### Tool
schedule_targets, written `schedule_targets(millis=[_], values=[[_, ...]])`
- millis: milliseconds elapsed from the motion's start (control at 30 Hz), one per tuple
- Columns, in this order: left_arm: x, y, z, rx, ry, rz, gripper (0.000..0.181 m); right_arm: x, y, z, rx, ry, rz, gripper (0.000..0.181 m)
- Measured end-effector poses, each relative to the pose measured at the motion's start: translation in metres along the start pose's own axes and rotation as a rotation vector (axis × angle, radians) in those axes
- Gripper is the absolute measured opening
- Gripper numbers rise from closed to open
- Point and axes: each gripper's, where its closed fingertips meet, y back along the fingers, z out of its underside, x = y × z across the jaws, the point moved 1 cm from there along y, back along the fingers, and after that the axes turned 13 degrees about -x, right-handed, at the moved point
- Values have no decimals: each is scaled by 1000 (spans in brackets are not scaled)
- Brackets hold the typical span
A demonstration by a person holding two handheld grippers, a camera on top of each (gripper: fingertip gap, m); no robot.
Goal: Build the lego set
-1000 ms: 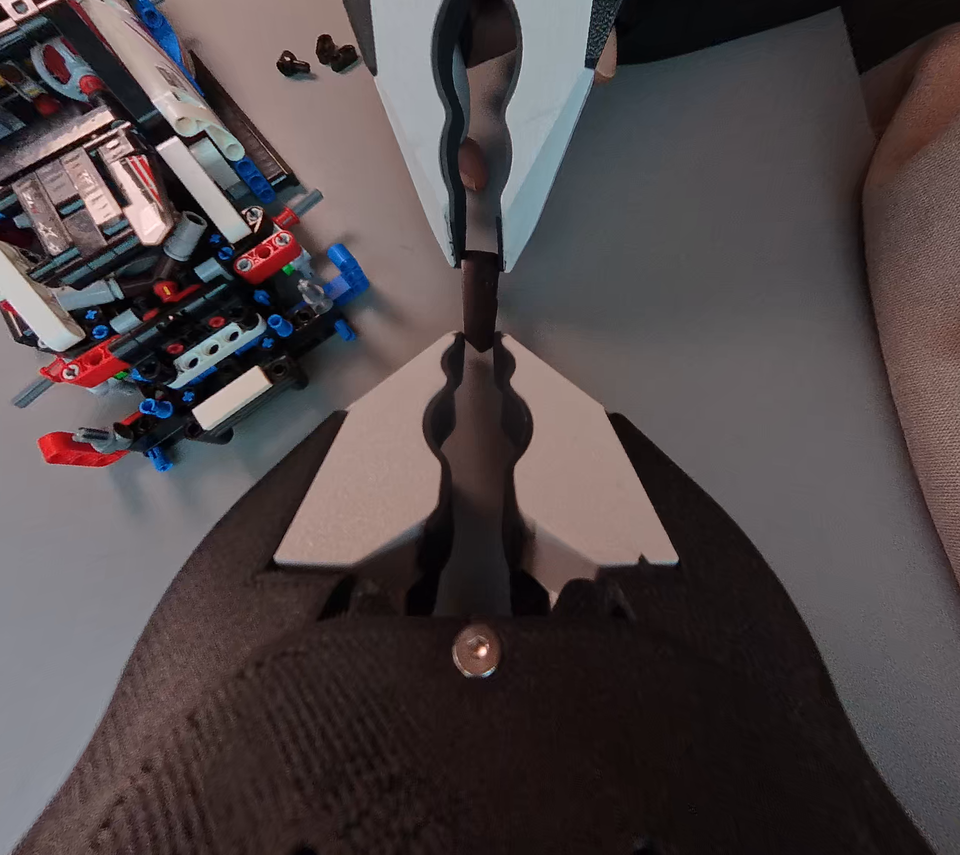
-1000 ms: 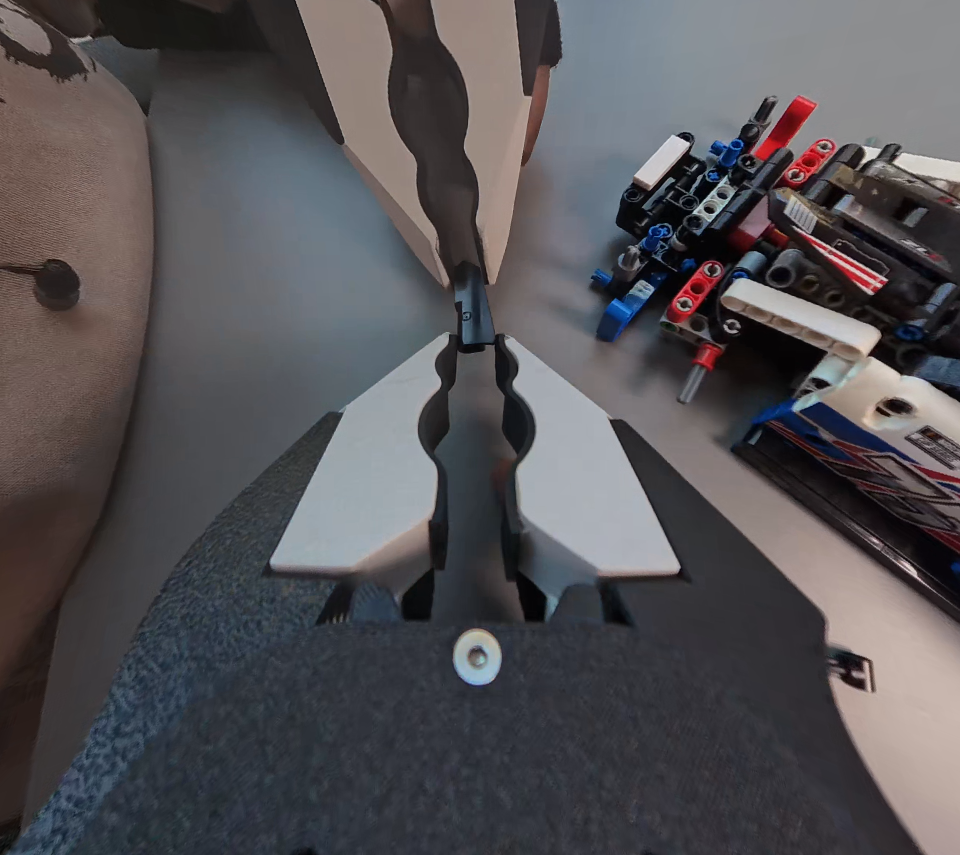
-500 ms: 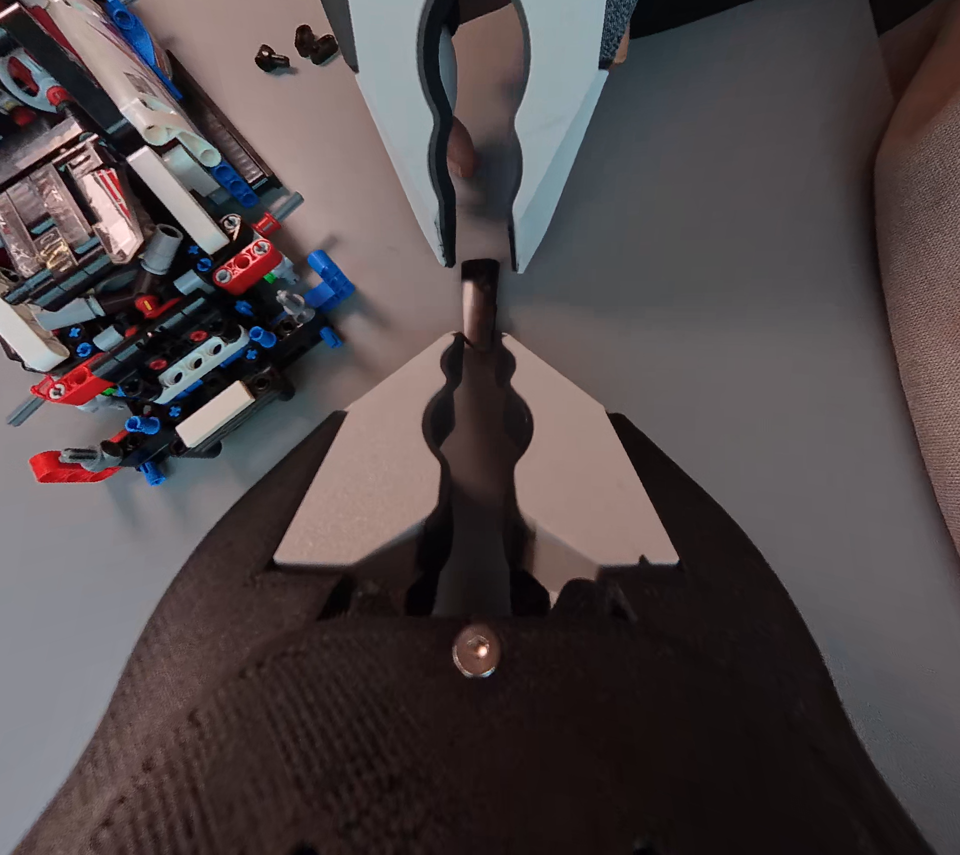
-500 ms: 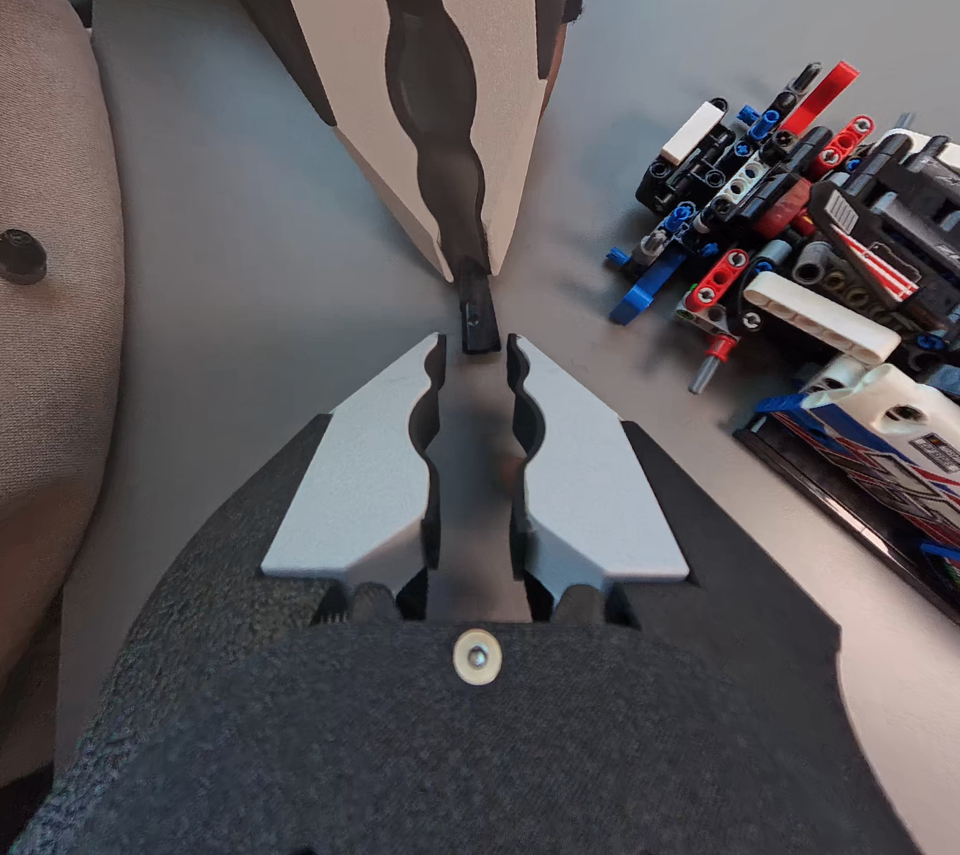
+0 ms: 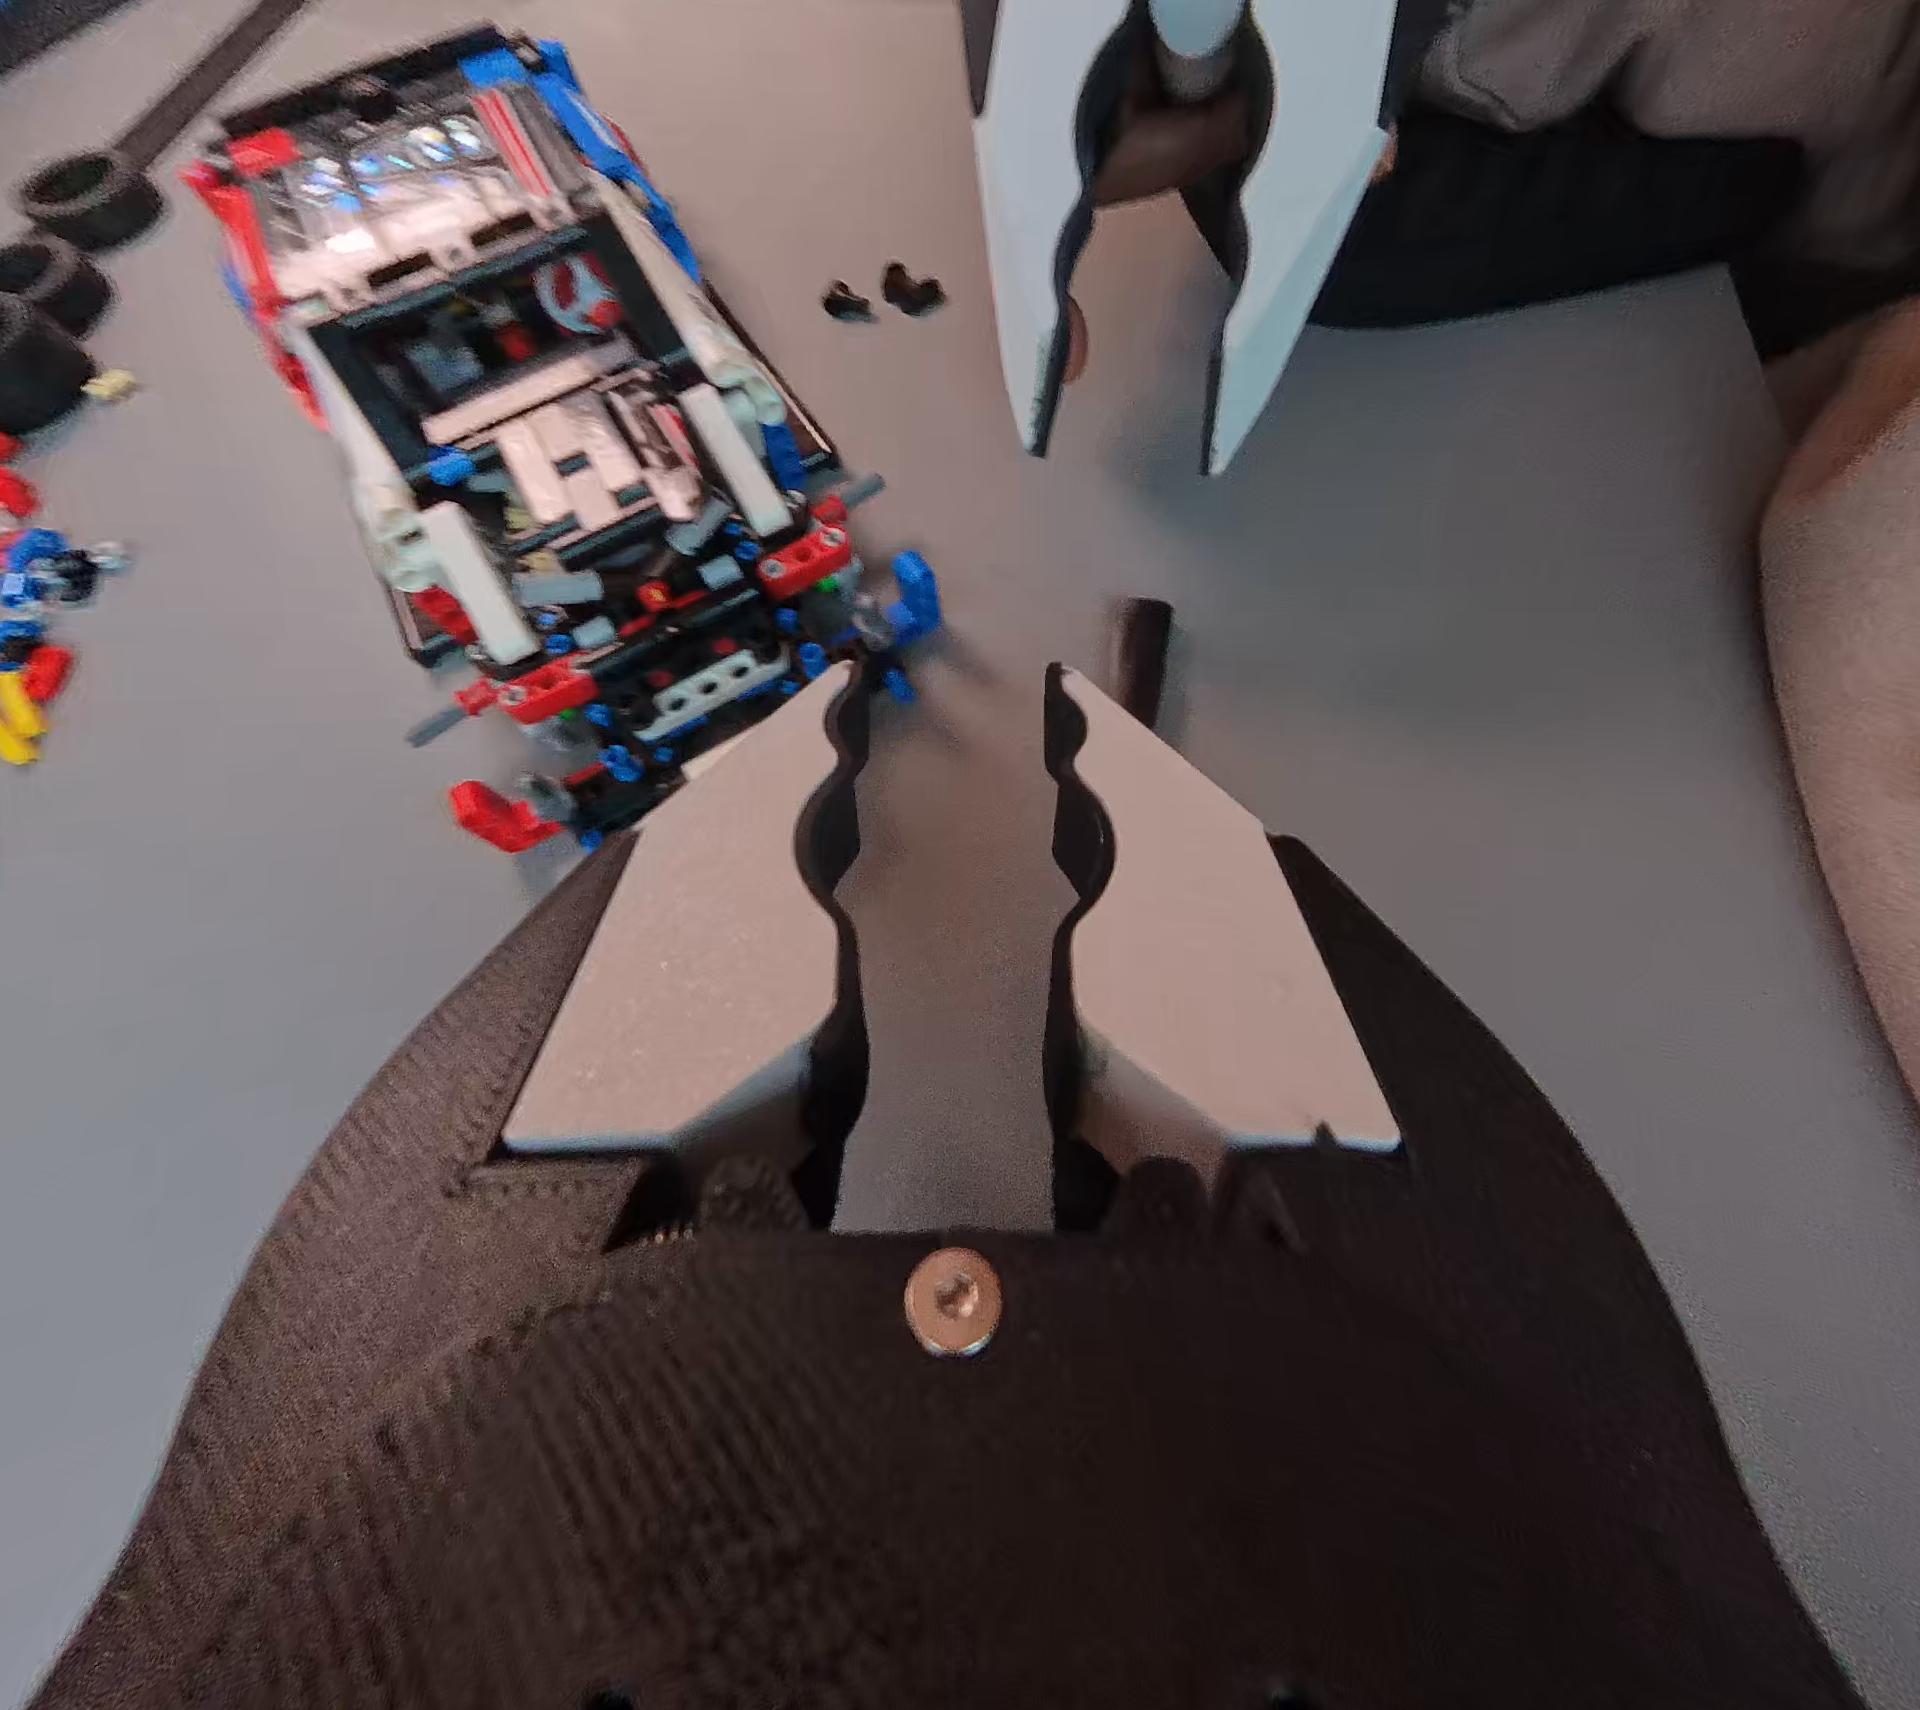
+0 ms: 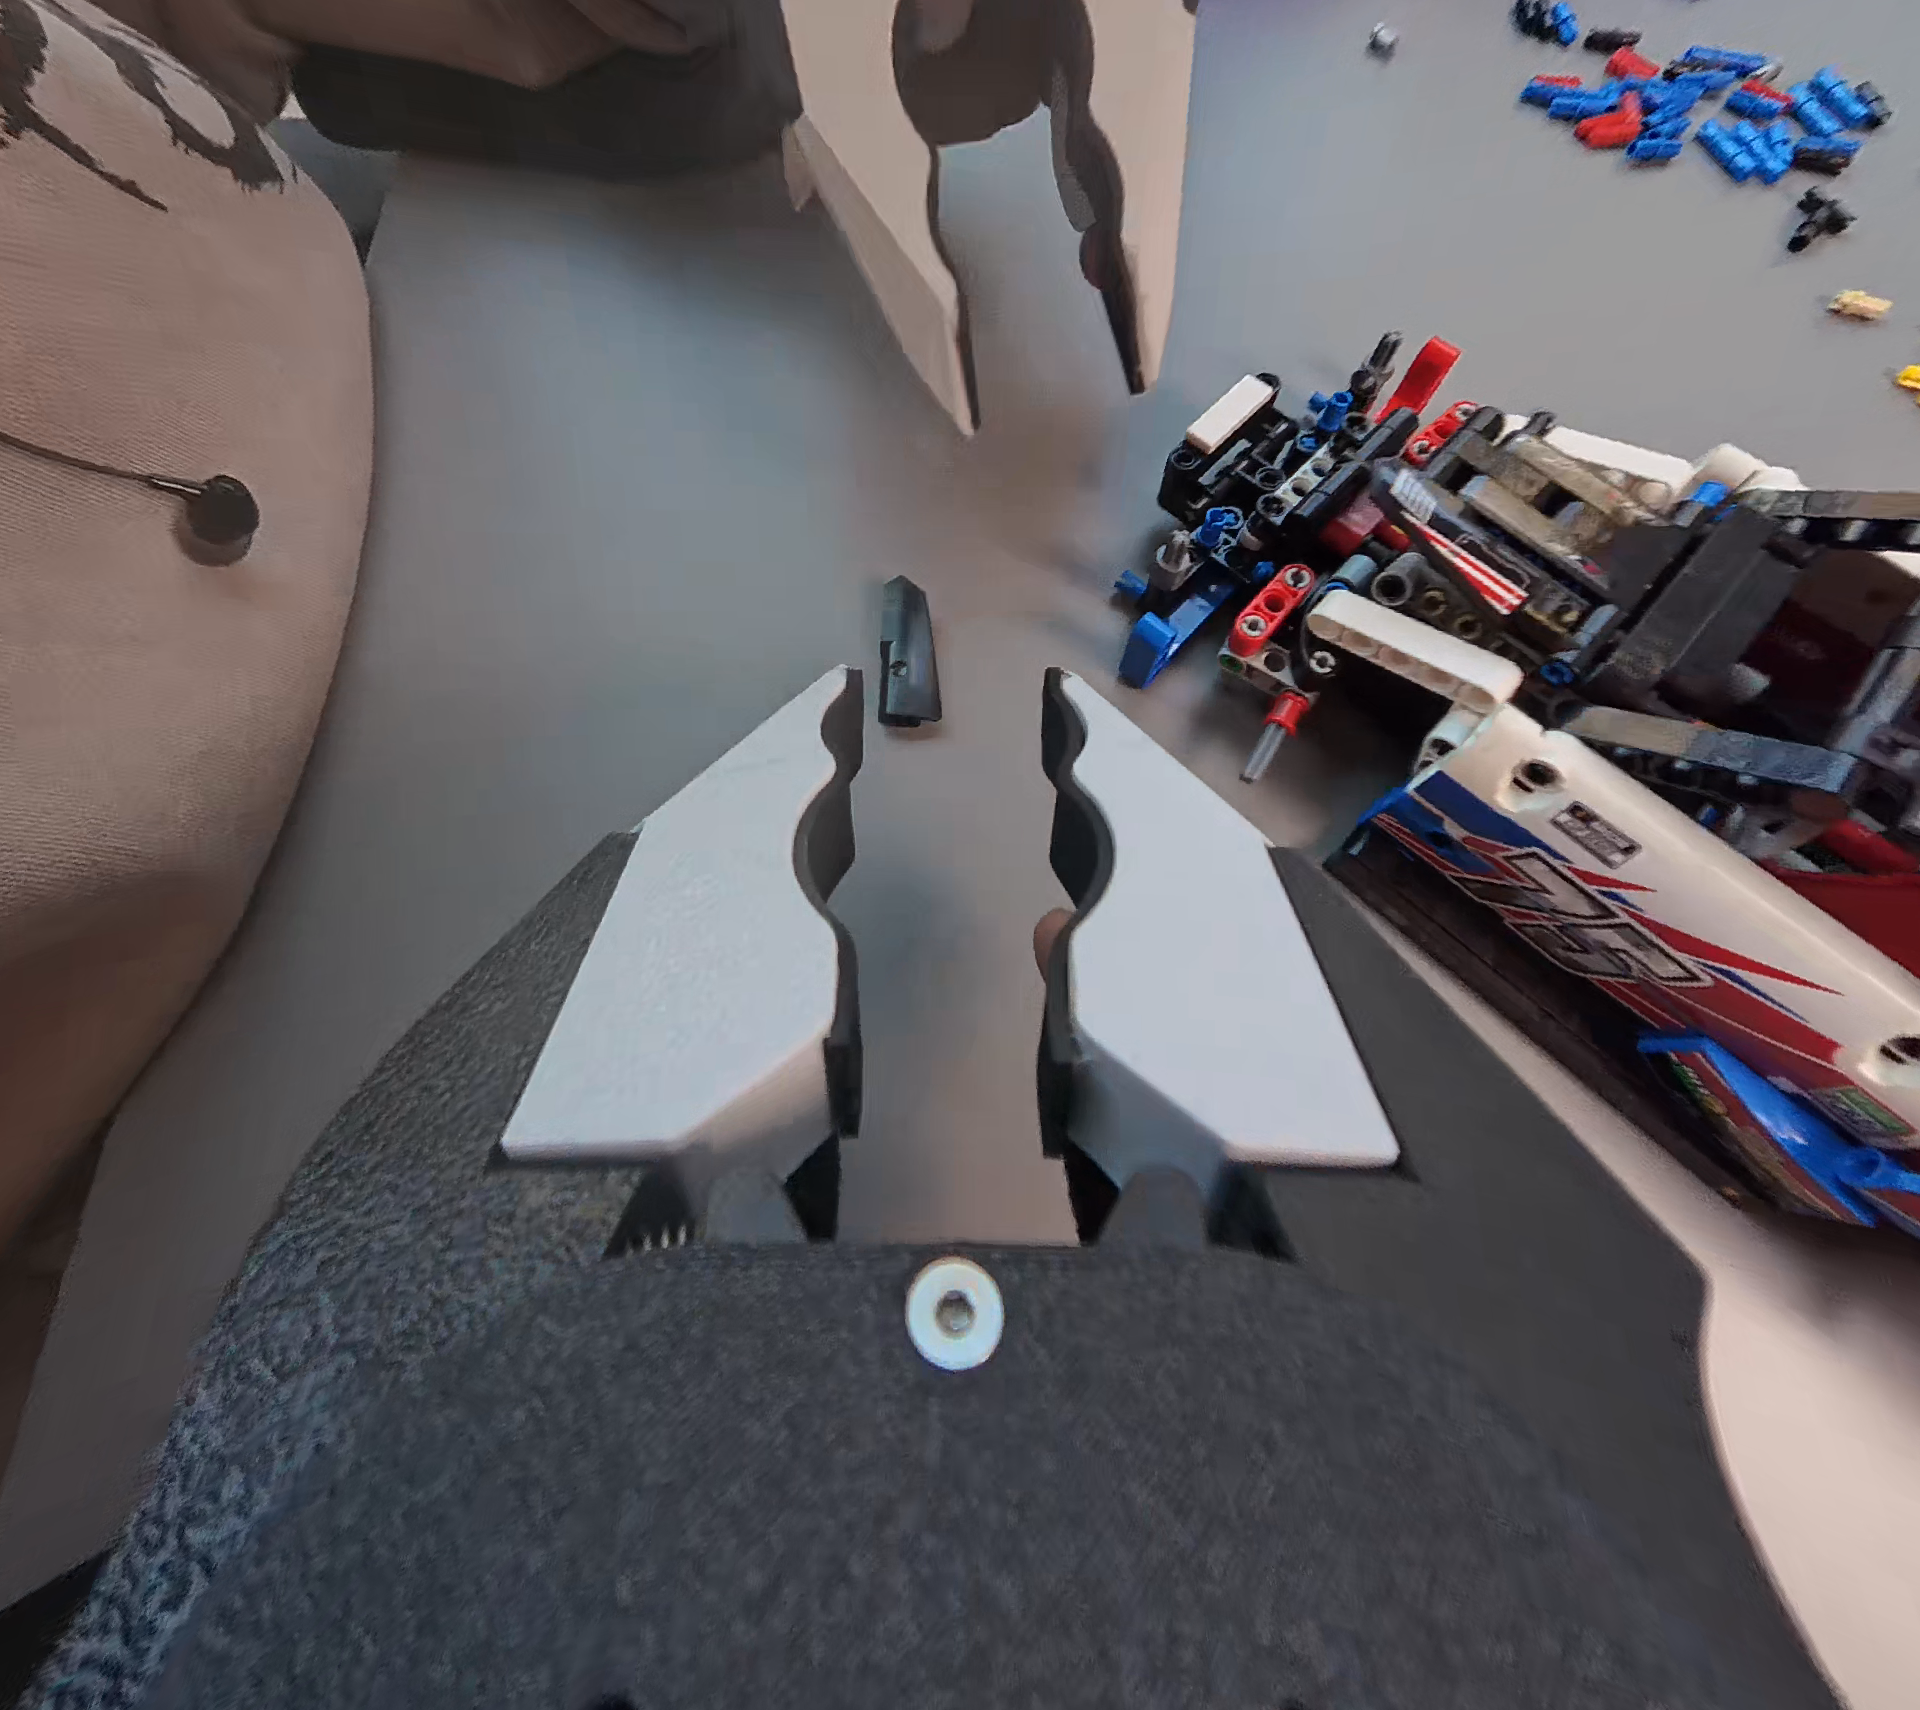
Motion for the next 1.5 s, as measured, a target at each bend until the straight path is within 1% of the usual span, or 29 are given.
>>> schedule_targets(millis=[33,200,267,333,433,567,633,733,800,867,967,1000,1033,1100,1233,1367,1500], values=[[-10,6,-5,52,21,-45,32,3,3,-3,30,2,15,32],[-48,45,-28,350,189,-171,31,23,24,-30,260,-39,132,32],[-58,58,-31,421,226,-214,31,30,35,-41,368,-73,166,32],[-67,67,-31,463,237,-269,32,37,46,-47,454,-101,195,32],[-76,78,-30,504,251,-347,36,50,60,-50,542,-142,260,34],[-86,88,-28,538,269,-421,44,69,76,-47,638,-231,314,46],[-90,91,-26,545,280,-438,47,78,81,-43,658,-265,343,50],[-94,94,-25,555,289,-456,48,87,85,-37,667,-280,396,50],[-96,96,-24,559,298,-465,50,91,87,-34,675,-280,420,44],[-98,99,-23,570,305,-473,47,95,89,-31,681,-290,437,31],[-100,102,-22,583,316,-480,36,97,92,-29,697,-292,443,9],[-100,103,-21,588,320,-479,32,97,93,-29,701,-290,447,8],[-101,103,-20,592,325,-477,24,97,93,-29,699,-289,449,6],[-102,103,-18,591,332,-475,0,98,95,-28,699,-287,465,1],[-102,101,-16,580,334,-468,0,100,99,-27,700,-281,501,0],[-109,103,-12,568,352,-516,0,101,102,-26,701,-285,516,0],[-118,106,-4,567,408,-546,0,100,106,-28,702,-263,549,0]])
